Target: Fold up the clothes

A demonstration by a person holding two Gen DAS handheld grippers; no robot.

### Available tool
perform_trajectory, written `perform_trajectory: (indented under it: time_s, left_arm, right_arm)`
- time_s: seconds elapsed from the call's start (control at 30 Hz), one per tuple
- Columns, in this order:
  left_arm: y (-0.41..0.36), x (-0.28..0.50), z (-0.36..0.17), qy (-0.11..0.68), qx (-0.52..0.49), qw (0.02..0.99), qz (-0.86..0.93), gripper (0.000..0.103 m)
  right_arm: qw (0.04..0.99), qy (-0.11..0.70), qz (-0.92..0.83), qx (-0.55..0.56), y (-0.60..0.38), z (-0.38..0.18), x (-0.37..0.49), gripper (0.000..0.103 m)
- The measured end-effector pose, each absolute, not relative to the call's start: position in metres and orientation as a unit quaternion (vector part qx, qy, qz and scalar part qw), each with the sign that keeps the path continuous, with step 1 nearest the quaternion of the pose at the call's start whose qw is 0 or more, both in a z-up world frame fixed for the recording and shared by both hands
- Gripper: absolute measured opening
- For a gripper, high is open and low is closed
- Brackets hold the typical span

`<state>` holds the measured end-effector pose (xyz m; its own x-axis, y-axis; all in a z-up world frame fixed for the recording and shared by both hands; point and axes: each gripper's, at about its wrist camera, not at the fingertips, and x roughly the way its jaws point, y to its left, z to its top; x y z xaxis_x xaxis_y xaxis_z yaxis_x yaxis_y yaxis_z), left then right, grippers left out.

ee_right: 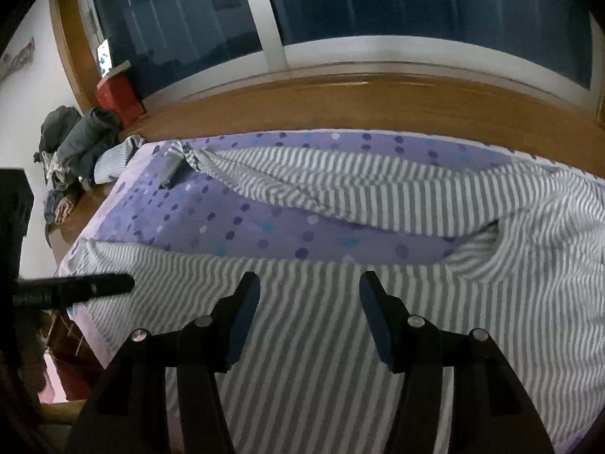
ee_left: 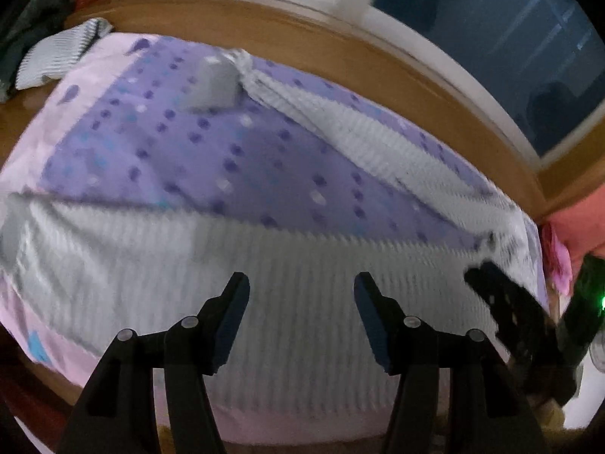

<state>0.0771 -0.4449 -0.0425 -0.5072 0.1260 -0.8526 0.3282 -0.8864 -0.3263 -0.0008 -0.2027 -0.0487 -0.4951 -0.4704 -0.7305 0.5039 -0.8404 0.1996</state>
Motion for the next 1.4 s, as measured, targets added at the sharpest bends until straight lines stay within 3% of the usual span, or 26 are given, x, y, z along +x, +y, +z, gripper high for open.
perform_trajectory:
  time_s: [0.07, 0.3, 0.57, 0.67, 0.7, 0.73, 0.83, 0.87, 0.9, 0.93, 1.0, 1.23, 1.4]
  left_arm:
    - [-0.464, 0.068, -0.04, 0.213, 0.488, 0.07, -0.844, 0.058]
    - [-0.506, 0.006, -0.048, 0.04, 0.492, 0.055, -0.868, 0.059]
    - [-0.529, -0.054, -0.082, -0.042, 0.49, -0.013, -0.87, 0.059]
    - [-0.542, -0.059, -0.081, -0.027, 0.482, -0.027, -0.875, 0.058]
    - [-0.547, -0.06, -0.079, -0.023, 0.477, -0.033, -0.878, 0.055]
    - [-0.552, -0.061, -0.077, -0.019, 0.472, -0.039, -0.881, 0.043]
    - [-0.568, -0.063, -0.071, -0.011, 0.463, -0.047, -0.885, 0.03]
    - [-0.574, -0.062, -0.068, -0.007, 0.461, -0.044, -0.886, 0.028]
    - [-0.58, -0.061, -0.065, -0.003, 0.46, -0.039, -0.887, 0.025]
    - [-0.587, -0.057, -0.06, 0.003, 0.457, -0.034, -0.889, 0.024]
    - [-0.602, -0.048, -0.051, 0.014, 0.452, -0.026, -0.892, 0.024]
    - [-0.638, -0.014, -0.053, 0.03, 0.465, 0.022, -0.884, 0.024]
    - [-0.647, 0.013, -0.069, 0.055, 0.495, 0.025, -0.867, 0.024]
  right_arm:
    - [0.28, 0.021, -0.863, 0.419, -0.211, -0.051, -0.002, 0.056]
    - [0.251, 0.033, -0.87, 0.424, -0.269, -0.062, -0.018, 0.056]
    - [0.202, 0.102, -0.88, 0.417, -0.368, -0.074, -0.046, 0.056]
    - [0.182, 0.122, -0.881, 0.418, -0.391, -0.078, -0.058, 0.056]
    - [0.178, 0.128, -0.881, 0.419, -0.396, -0.079, -0.061, 0.056]
    - [0.175, 0.135, -0.881, 0.418, -0.401, -0.08, -0.064, 0.056]
    - [0.167, 0.158, -0.88, 0.415, -0.41, -0.083, -0.073, 0.055]
    - [0.168, 0.159, -0.881, 0.413, -0.41, -0.081, -0.073, 0.048]
    - [0.172, 0.154, -0.882, 0.411, -0.407, -0.077, -0.07, 0.024]
    - [0.176, 0.148, -0.883, 0.409, -0.403, -0.074, -0.067, 0.014]
    - [0.184, 0.138, -0.885, 0.404, -0.397, -0.066, -0.062, 0.006]
    - [0.211, 0.107, -0.889, 0.392, -0.373, -0.043, -0.041, 0.005]
    - [0.207, 0.141, -0.863, 0.439, -0.355, -0.067, -0.015, 0.005]
